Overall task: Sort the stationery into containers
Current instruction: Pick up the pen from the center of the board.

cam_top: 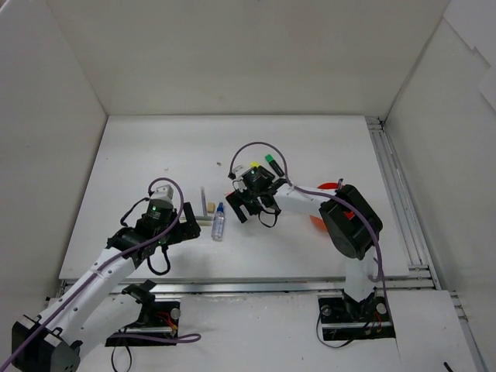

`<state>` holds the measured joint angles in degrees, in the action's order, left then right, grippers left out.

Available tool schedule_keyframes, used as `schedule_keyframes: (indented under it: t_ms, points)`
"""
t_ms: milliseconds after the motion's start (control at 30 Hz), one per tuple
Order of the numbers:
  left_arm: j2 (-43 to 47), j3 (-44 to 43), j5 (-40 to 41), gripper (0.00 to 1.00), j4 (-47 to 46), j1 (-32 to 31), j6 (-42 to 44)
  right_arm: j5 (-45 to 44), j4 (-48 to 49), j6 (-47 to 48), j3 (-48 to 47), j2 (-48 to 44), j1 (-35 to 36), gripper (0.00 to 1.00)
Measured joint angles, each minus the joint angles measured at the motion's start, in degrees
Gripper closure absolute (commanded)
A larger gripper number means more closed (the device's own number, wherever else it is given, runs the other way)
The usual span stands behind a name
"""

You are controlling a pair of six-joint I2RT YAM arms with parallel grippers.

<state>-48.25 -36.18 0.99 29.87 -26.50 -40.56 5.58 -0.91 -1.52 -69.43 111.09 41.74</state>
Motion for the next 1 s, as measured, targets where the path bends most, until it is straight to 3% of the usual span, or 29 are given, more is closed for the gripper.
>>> schedule_keyframes:
  t_ms: [100,500,600,633,833,1000]
  points:
    - [-0.9,0.0,-0.1,0.00,-0.1,0.0,0.0,-0.2,1.6,1.5,1.8,-0.9,0.9,0.15]
    - [-1.4,0.0,0.0,0.00,-0.2,0.0,0.0,-2.9,1.5,3.1,3.5,-2.5,8.9,0.40]
    - [-1.0,0.0,0.0,0.00,-0.2,0.0,0.0,-4.4,0.6,3.2,1.6,-1.3,8.9,0.52]
    - [-0.9,0.0,0.1,0.00,-0.2,0.0,0.0,-4.7,0.7,3.2,1.0,-0.8,8.9,0.62]
    - [1.2,0.0,0.5,0.00,-0.1,0.0,0.0,-6.6,0.5,3.7,-0.2,0.2,9.2,0.93]
    - [1.9,0.0,0.6,0.00,0.0,0.0,0.0,-8.0,0.4,3.7,0.2,-0.1,9.7,1.00]
